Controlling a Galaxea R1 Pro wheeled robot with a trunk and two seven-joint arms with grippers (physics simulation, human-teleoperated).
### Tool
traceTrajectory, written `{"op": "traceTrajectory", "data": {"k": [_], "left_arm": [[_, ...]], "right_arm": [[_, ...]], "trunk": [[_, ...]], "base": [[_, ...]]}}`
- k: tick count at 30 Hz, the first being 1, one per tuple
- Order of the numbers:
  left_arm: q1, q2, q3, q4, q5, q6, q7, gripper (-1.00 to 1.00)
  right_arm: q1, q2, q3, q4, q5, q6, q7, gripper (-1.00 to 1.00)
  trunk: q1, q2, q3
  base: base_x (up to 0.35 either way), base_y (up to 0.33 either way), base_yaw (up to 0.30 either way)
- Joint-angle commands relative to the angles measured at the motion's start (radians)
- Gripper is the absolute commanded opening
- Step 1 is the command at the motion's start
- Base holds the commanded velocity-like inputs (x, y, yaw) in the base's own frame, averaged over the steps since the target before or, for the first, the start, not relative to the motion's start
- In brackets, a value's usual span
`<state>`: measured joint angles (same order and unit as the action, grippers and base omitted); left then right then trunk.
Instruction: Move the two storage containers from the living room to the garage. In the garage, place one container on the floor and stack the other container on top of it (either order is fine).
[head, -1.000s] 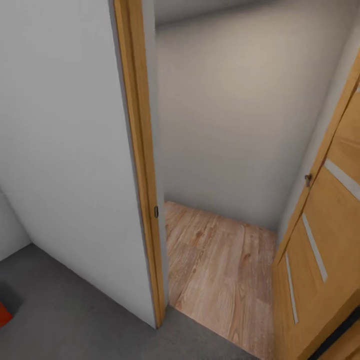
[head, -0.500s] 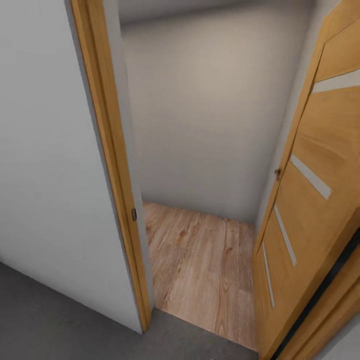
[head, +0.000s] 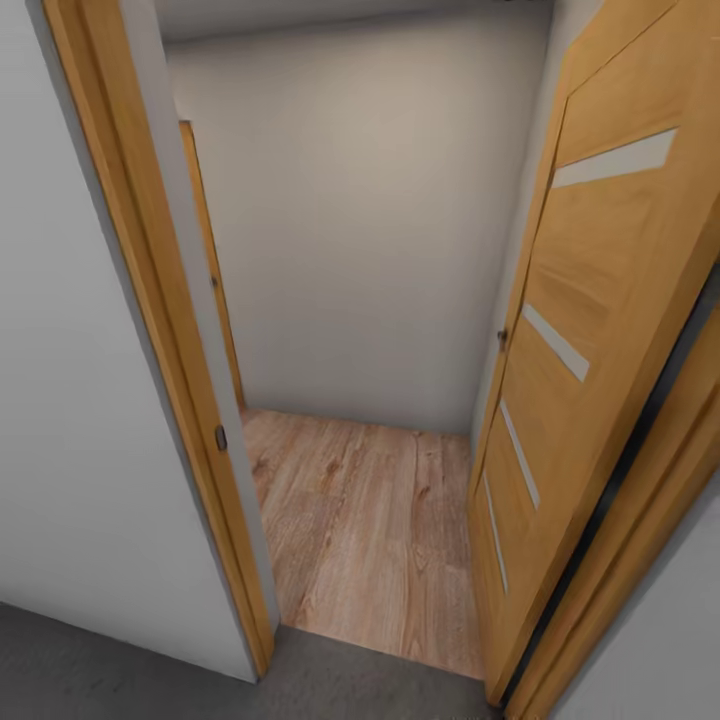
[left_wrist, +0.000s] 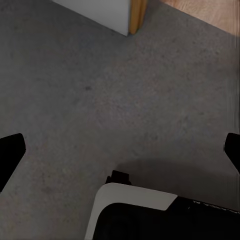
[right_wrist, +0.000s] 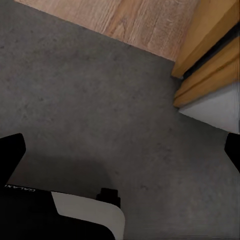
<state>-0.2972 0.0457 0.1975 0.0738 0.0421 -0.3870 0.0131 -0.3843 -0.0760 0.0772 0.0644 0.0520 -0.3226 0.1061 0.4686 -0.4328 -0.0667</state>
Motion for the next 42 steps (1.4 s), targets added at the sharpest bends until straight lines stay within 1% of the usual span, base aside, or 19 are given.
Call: {"op": "traceTrajectory", "data": {"k": [1, 13, 22, 32, 36, 42], "left_arm": [[-0.002, 0.000, 0.000, 0.004, 0.004, -0.007, 0.000, 1.00], [-0.002, 0.002, 0.001, 0.004, 0.004, -0.007, 0.002, 1.00], [-0.002, 0.002, 0.002, 0.004, 0.004, -0.007, 0.002, 1.00], [-0.002, 0.003, 0.002, 0.004, 0.004, -0.007, 0.002, 1.00], [-0.002, 0.003, 0.002, 0.004, 0.004, -0.007, 0.002, 1.00], [-0.002, 0.004, 0.002, 0.004, 0.004, -0.007, 0.002, 1.00]], "right_arm": [[-0.002, 0.000, 0.007, 0.005, 0.002, -0.007, 0.000, 1.00], [-0.002, 0.001, 0.007, 0.005, 0.001, -0.007, 0.000, 1.00], [-0.002, 0.001, 0.007, 0.005, 0.000, -0.007, 0.000, 1.00], [-0.002, 0.001, 0.007, 0.005, 0.000, -0.007, 0.000, 1.00], [-0.002, 0.001, 0.007, 0.005, 0.000, -0.007, 0.000, 1.00], [-0.002, 0.001, 0.007, 0.005, 0.000, -0.007, 0.000, 1.00]], "trunk": [[0.001, -0.002, -0.002], [0.001, -0.002, -0.002], [0.001, -0.002, -0.002], [0.001, -0.002, -0.002], [0.001, -0.002, 0.000], [0.001, -0.002, 0.009]], "base": [[0.000, 0.000, -0.277], [0.000, 0.000, -0.227], [0.089, 0.000, -0.025], [0.278, 0.000, -0.001], [0.061, 0.000, 0.000], [0.003, 0.000, 0.000]]}}
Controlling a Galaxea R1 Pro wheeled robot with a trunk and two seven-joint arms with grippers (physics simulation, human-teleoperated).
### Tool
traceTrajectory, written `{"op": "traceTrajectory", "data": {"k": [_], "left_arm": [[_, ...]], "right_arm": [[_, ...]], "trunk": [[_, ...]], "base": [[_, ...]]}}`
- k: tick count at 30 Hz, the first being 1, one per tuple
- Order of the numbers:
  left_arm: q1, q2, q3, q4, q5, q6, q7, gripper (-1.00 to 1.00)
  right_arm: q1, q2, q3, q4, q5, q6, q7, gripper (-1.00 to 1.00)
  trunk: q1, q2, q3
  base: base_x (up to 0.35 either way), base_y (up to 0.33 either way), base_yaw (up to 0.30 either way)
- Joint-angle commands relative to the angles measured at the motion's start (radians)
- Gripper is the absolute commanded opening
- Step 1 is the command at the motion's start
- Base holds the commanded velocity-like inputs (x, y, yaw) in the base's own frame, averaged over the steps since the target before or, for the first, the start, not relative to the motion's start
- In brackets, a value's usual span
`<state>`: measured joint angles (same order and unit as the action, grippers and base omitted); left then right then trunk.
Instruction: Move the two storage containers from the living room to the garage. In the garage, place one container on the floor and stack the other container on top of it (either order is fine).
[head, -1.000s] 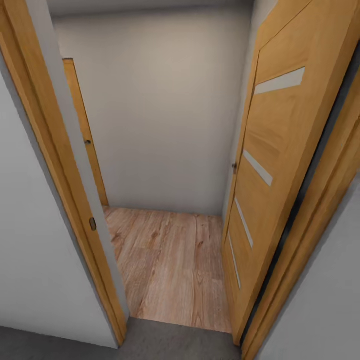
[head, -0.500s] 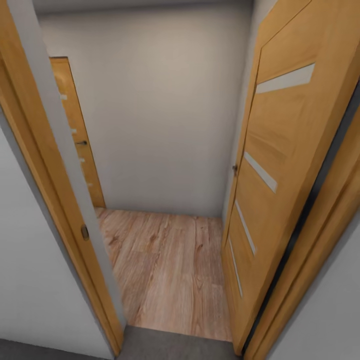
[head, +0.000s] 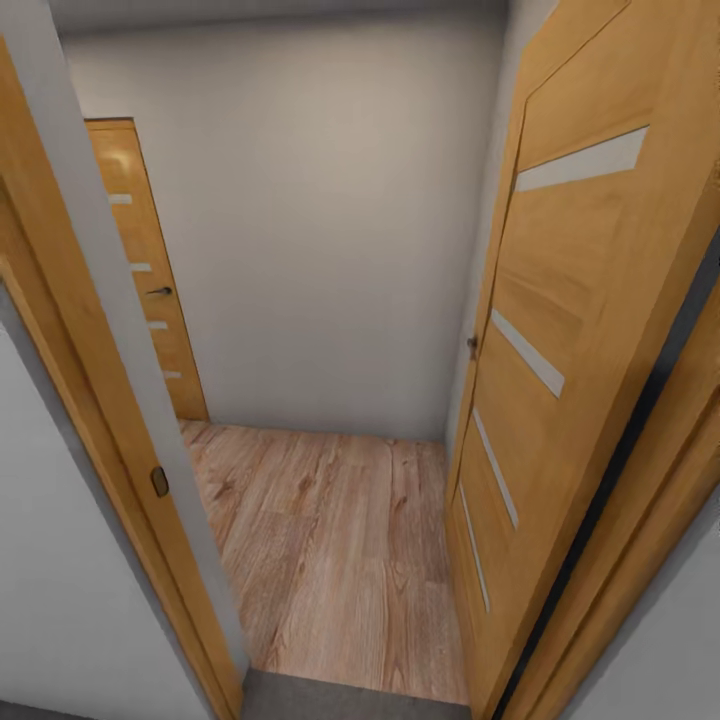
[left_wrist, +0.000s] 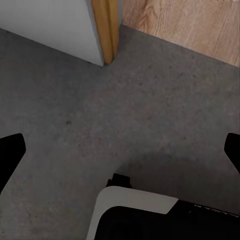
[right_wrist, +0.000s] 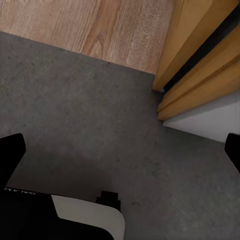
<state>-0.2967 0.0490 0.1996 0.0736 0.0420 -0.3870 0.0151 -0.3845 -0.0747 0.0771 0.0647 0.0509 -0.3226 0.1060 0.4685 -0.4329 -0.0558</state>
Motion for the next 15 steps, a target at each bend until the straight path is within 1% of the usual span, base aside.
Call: {"op": "traceTrajectory", "data": {"k": [1, 6, 15], "left_arm": [[-0.002, 0.000, 0.000, 0.005, 0.004, -0.007, 0.000, 1.00], [-0.002, 0.000, 0.000, 0.005, 0.004, -0.007, 0.000, 1.00], [-0.002, 0.000, 0.000, 0.005, 0.004, -0.007, 0.000, 1.00]], "right_arm": [[-0.002, 0.000, 0.007, 0.004, 0.001, -0.007, 0.000, 1.00], [-0.002, 0.000, 0.007, 0.004, 0.001, -0.007, 0.000, 1.00], [-0.002, 0.000, 0.007, 0.004, 0.001, -0.007, 0.000, 1.00]], "trunk": [[0.001, -0.002, -0.001], [0.001, -0.002, 0.006], [0.001, -0.002, 0.007]], "base": [[0.000, 0.000, 0.000], [0.000, 0.000, 0.000], [0.000, 0.000, 0.000]]}}
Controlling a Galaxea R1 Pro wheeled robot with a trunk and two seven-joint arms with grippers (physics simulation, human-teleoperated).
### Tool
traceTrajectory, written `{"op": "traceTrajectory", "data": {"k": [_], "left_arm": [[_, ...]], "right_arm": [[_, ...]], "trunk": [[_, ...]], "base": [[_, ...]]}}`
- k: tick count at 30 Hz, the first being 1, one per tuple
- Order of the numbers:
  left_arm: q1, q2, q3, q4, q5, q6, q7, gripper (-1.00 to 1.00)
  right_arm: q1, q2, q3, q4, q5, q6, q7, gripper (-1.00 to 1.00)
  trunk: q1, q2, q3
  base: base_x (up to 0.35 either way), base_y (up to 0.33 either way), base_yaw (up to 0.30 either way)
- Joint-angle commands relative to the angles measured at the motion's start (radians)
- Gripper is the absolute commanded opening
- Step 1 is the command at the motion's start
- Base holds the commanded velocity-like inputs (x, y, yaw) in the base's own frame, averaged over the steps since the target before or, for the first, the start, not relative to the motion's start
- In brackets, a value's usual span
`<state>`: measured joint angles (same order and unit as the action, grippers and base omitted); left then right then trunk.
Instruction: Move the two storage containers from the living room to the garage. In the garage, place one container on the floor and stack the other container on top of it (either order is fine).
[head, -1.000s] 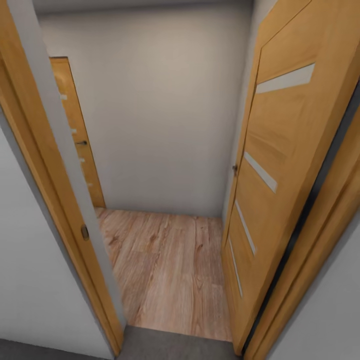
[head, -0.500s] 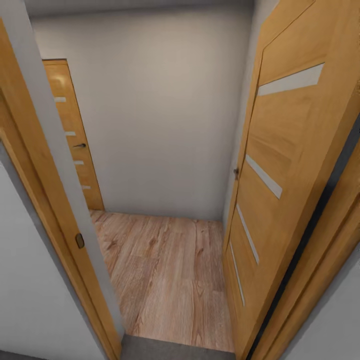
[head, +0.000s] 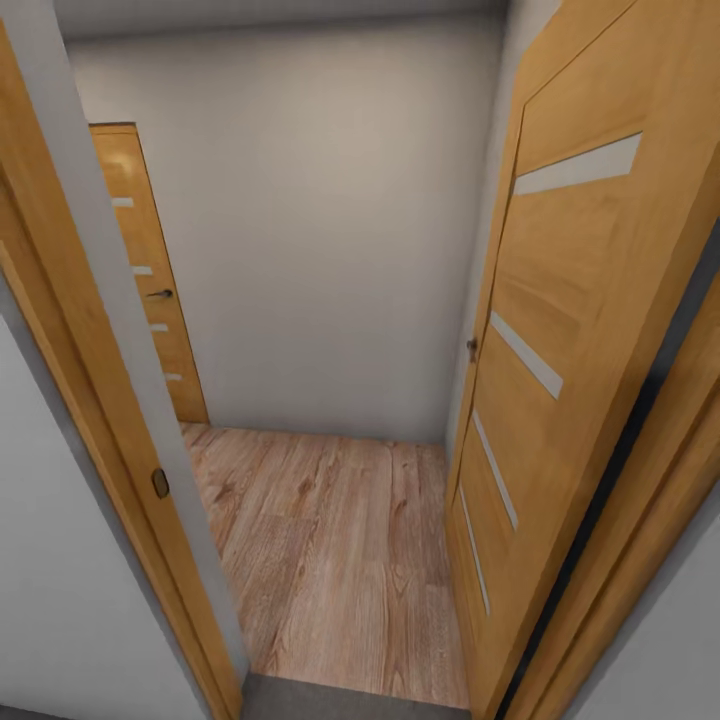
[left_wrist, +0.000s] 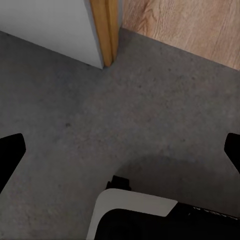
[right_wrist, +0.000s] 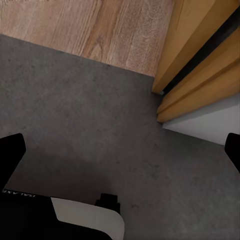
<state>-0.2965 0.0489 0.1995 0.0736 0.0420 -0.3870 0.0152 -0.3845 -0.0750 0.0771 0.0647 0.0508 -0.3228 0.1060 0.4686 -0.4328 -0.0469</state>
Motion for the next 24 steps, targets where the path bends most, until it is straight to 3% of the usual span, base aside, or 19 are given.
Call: {"op": "traceTrajectory", "data": {"k": [1, 19, 24], "left_arm": [[-0.002, 0.000, 0.000, 0.005, 0.004, -0.007, 0.000, 1.00], [-0.002, 0.000, 0.000, 0.005, 0.004, -0.007, 0.001, 1.00], [-0.002, 0.000, 0.000, 0.005, 0.004, -0.007, 0.000, 1.00]], "right_arm": [[-0.002, 0.000, 0.007, 0.004, 0.001, -0.007, 0.000, 1.00], [-0.002, 0.000, 0.007, 0.004, 0.001, -0.007, 0.001, 1.00], [-0.002, 0.001, 0.007, 0.004, 0.001, -0.007, 0.001, 1.00]], "trunk": [[0.001, -0.002, -0.002], [0.001, -0.002, -0.002], [0.001, -0.002, -0.002]], "base": [[0.000, 0.000, 0.000], [0.000, 0.000, 0.000], [0.166, -0.019, 0.000]]}}
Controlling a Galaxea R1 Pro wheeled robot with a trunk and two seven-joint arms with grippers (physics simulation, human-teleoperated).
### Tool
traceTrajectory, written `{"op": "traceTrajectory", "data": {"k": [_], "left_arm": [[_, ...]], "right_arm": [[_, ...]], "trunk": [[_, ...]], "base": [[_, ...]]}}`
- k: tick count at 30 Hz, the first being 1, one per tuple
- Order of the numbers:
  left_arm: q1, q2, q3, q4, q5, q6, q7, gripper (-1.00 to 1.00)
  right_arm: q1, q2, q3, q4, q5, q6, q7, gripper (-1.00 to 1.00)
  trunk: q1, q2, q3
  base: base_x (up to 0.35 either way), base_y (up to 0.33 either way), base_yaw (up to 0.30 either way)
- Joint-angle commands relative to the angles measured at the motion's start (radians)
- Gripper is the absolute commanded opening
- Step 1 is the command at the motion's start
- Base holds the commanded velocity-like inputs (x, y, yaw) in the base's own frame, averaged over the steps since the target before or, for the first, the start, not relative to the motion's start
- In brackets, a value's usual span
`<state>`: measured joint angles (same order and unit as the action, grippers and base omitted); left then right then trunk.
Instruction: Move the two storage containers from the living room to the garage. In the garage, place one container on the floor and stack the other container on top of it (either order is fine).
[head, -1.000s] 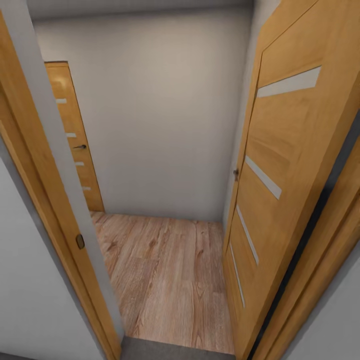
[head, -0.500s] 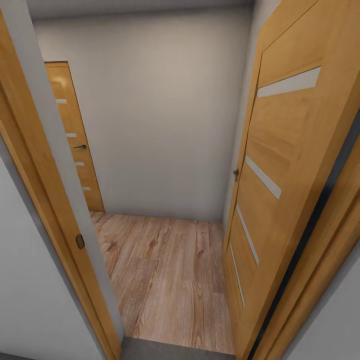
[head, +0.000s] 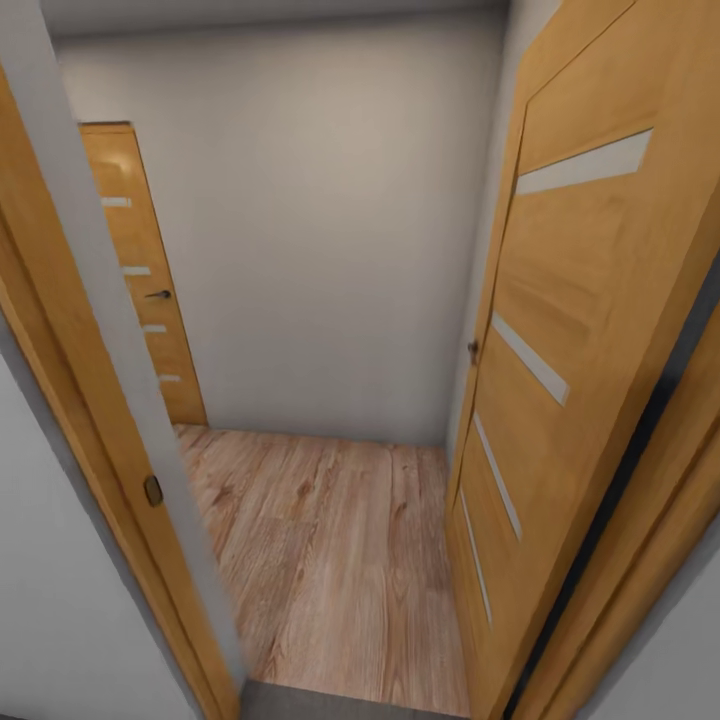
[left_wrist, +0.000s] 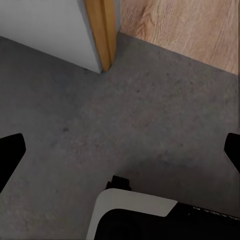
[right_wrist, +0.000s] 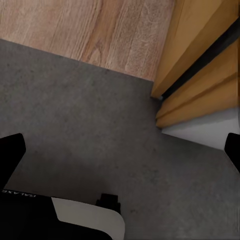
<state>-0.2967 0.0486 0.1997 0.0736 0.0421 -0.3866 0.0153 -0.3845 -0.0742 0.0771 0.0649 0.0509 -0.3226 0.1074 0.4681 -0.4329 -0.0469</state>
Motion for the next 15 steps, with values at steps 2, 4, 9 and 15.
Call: {"op": "traceTrajectory", "data": {"k": [2, 4, 9, 15], "left_arm": [[-0.002, 0.000, 0.000, 0.005, 0.004, -0.007, 0.000, 1.00], [-0.002, 0.000, 0.000, 0.005, 0.004, -0.007, 0.000, 1.00], [-0.002, 0.001, 0.000, 0.005, 0.004, -0.007, 0.001, 1.00], [-0.002, 0.002, 0.000, 0.005, 0.004, -0.007, 0.001, 1.00]], "right_arm": [[-0.002, 0.000, 0.007, 0.004, 0.001, -0.007, 0.000, 1.00], [-0.002, 0.000, 0.007, 0.004, 0.001, -0.007, 0.000, 1.00], [-0.002, -0.001, 0.007, 0.004, 0.001, -0.007, 0.000, 1.00], [-0.002, 0.000, 0.007, 0.004, 0.001, -0.007, 0.000, 1.00]], "trunk": [[0.001, -0.002, -0.002], [0.001, -0.002, -0.002], [0.001, -0.002, -0.002], [0.001, -0.002, -0.002]], "base": [[0.287, -0.061, 0.000], [0.310, -0.035, 0.000], [0.319, -0.009, 0.000], [0.315, 0.039, 0.000]]}}
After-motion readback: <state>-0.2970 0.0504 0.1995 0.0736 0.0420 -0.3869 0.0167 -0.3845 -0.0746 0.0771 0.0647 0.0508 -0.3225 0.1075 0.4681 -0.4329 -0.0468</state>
